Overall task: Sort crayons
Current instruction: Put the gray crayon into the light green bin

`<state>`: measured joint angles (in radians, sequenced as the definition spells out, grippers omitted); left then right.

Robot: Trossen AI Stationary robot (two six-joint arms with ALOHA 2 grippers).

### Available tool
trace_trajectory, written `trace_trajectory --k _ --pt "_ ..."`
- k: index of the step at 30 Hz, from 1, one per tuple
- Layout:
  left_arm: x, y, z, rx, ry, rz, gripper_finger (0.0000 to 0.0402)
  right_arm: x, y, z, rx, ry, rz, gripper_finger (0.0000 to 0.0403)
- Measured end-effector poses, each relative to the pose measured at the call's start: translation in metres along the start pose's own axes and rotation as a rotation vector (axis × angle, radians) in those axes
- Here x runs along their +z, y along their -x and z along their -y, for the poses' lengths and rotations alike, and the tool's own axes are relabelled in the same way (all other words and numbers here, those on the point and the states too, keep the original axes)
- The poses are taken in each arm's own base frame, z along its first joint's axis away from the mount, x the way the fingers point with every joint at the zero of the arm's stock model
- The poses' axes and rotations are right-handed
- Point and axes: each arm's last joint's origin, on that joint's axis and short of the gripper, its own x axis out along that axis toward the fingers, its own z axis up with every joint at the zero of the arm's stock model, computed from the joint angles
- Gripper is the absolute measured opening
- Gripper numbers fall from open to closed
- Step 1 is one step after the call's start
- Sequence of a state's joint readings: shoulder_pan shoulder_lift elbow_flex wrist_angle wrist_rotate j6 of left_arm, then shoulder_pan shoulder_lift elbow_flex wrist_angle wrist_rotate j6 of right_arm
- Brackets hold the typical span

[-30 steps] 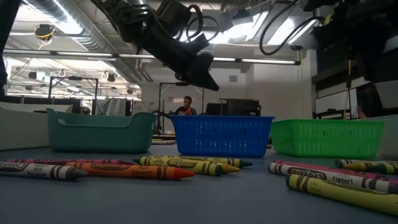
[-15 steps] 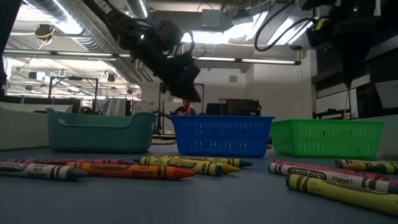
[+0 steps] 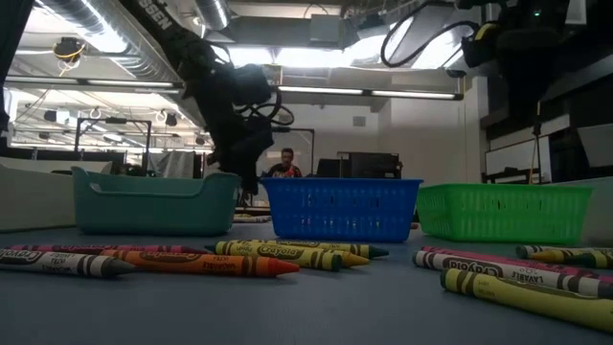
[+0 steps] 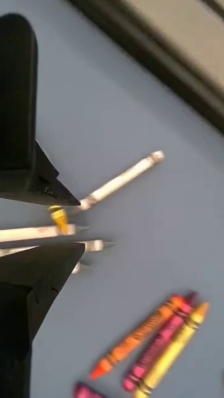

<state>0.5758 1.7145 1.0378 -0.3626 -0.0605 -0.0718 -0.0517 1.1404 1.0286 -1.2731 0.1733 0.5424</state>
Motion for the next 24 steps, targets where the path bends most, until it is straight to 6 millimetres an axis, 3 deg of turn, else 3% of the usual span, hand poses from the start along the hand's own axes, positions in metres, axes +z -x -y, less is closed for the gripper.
trace_trajectory --k 15,24 --pt "-0.009 0.0 0.009 -0.009 -0.022 -0.075 0.0085 0.0 0.0 0.0 0.001 0.001 0.001 0.012" --pt "-0.033 -0.01 0.007 0.002 0.019 -0.143 0.0085 0.0 0.0 0.0 0.001 0.001 0.001 0.012"
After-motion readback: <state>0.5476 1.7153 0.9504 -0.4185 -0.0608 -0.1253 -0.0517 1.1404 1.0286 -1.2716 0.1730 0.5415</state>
